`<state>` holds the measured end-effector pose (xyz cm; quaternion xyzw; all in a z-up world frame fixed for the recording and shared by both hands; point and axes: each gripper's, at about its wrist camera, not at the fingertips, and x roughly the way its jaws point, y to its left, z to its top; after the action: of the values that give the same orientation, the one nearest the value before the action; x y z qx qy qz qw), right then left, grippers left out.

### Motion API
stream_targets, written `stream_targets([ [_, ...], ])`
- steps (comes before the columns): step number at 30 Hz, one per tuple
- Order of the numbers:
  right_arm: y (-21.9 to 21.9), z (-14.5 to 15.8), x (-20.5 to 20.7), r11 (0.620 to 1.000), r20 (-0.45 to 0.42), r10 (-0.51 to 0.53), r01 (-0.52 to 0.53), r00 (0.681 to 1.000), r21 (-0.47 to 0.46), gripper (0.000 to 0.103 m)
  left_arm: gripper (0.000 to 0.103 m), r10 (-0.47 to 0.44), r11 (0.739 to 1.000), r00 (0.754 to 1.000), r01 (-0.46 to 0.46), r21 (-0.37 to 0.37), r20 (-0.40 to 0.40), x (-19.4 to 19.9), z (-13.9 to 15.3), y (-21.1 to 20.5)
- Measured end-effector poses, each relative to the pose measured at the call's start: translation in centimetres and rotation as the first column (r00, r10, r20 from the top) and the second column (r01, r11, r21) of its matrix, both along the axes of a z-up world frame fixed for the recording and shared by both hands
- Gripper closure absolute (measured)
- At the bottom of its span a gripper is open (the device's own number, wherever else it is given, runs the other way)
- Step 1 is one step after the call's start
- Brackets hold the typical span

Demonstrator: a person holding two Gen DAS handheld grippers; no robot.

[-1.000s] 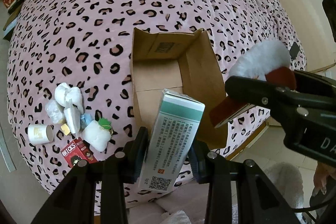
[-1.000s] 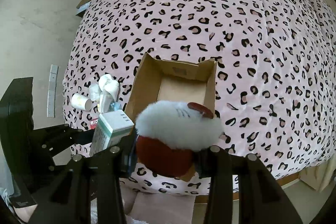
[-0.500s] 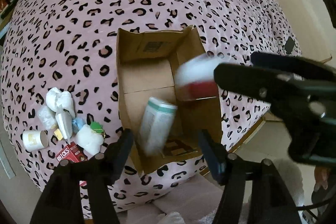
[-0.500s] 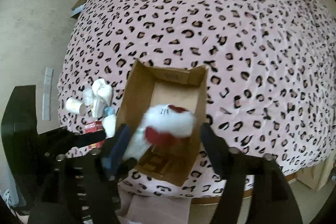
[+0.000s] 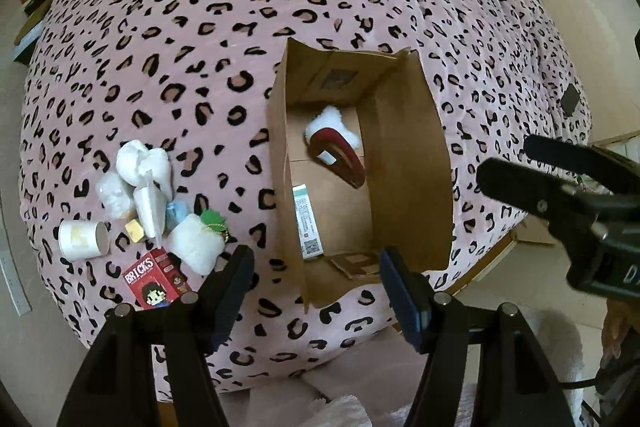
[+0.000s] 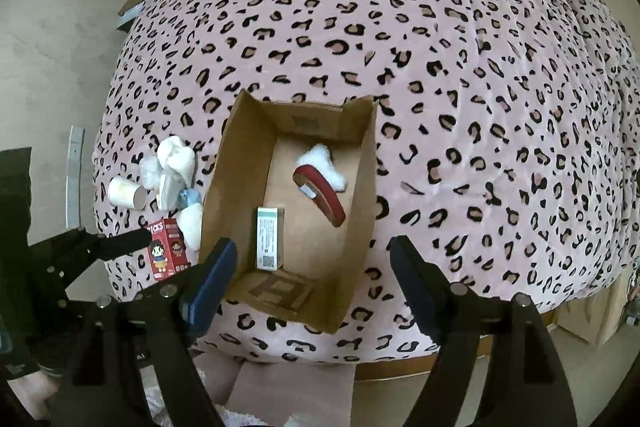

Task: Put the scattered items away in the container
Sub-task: 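Withdraw both grippers from the box toward the remaining items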

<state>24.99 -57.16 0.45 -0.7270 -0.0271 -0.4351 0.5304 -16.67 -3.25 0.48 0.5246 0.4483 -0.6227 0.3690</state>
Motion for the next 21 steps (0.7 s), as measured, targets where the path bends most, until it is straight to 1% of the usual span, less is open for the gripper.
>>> stream_targets([
  [6, -1.2, -1.1, 0.1, 0.997, -0.003, -0.083, 0.083, 0.997, -0.002, 0.023, 0.036, -0.004, 1.0, 1.0, 0.004, -0.014, -0.003, 0.5, 0.6, 0.6],
  [12, -2.2, -2.4, 0.2, 0.985, -0.002, -0.175, 0.175, 0.985, -0.012, 0.022, 0.036, 0.004, 1.0, 1.0, -0.004, -0.023, -0.009, 1.5, 1.0, 1.2],
  [21, -4.2, -4.3, 0.8, 0.944, -0.007, -0.329, 0.329, 0.944, -0.02, 0.022, 0.036, 0.05, 0.998, 0.999, -0.051, -0.026, -0.01, 4.6, 1.4, 1.9],
])
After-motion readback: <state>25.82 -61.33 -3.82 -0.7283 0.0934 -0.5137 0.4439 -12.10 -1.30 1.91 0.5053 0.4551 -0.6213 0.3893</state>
